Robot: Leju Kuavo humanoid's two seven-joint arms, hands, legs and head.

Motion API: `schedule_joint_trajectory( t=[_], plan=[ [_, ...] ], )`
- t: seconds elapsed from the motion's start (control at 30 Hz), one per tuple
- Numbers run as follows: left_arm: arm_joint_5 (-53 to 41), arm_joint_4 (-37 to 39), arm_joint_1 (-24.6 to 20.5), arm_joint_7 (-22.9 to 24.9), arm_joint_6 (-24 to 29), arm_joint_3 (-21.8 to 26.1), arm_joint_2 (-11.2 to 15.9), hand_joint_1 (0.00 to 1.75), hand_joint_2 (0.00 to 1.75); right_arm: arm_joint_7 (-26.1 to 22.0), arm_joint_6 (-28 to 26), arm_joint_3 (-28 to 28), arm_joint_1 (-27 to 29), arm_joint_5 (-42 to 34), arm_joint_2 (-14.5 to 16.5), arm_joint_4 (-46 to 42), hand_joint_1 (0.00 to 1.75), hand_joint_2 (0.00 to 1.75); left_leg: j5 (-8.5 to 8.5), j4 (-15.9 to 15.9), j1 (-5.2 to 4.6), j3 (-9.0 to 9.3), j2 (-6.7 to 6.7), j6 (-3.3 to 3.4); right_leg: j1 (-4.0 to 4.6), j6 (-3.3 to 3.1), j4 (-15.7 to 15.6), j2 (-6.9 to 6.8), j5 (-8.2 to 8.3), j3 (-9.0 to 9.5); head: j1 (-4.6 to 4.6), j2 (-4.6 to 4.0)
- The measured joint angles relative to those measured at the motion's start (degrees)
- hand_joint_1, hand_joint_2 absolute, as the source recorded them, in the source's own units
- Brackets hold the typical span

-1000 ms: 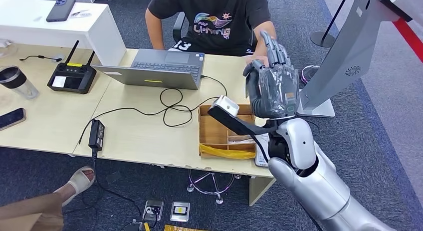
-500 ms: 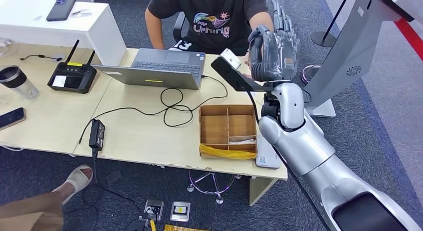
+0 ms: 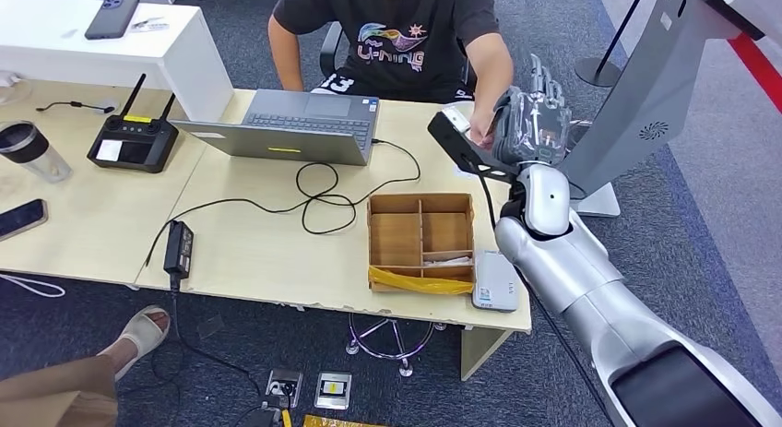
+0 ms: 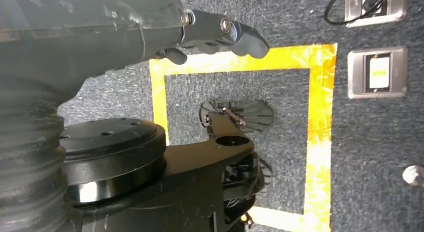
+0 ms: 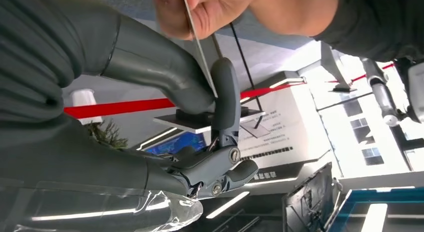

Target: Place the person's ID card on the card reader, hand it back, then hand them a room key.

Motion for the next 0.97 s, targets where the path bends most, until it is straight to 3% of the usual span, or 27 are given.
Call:
schedule_joint_trajectory(
  t=[0.4,0.67,0.97],
  plan=[
    [-1.72,-0.02,-0.41,1.04,-0.19,-1.14,-0.13,0.0,1.75,3.39,-1.79,-0.1,1.49,5.25,-5.01,-0.71,0.0,1.75,0.0,0.05,0.0,0.0,0.08,0.0,0.0,0.02,0.0,0.03,0.02,-0.03,-0.01,0.0],
    [-0.71,-0.02,-0.4,1.53,0.45,-1.14,-0.07,0.0,1.75,5.55,1.27,-2.72,5.69,8.54,-10.52,-14.74,0.0,1.75,-0.01,0.06,0.0,0.01,0.09,0.01,0.0,0.02,-0.01,0.03,0.02,-0.03,-0.01,0.0],
    [2.66,0.0,0.08,-1.72,1.75,-0.75,0.14,0.0,1.75,6.19,4.2,-7.37,13.76,6.7,-17.26,-31.29,0.0,1.75,-0.03,0.09,0.0,0.0,0.09,0.01,0.0,0.03,-0.03,0.03,0.02,-0.01,-0.01,0.0]
  ],
)
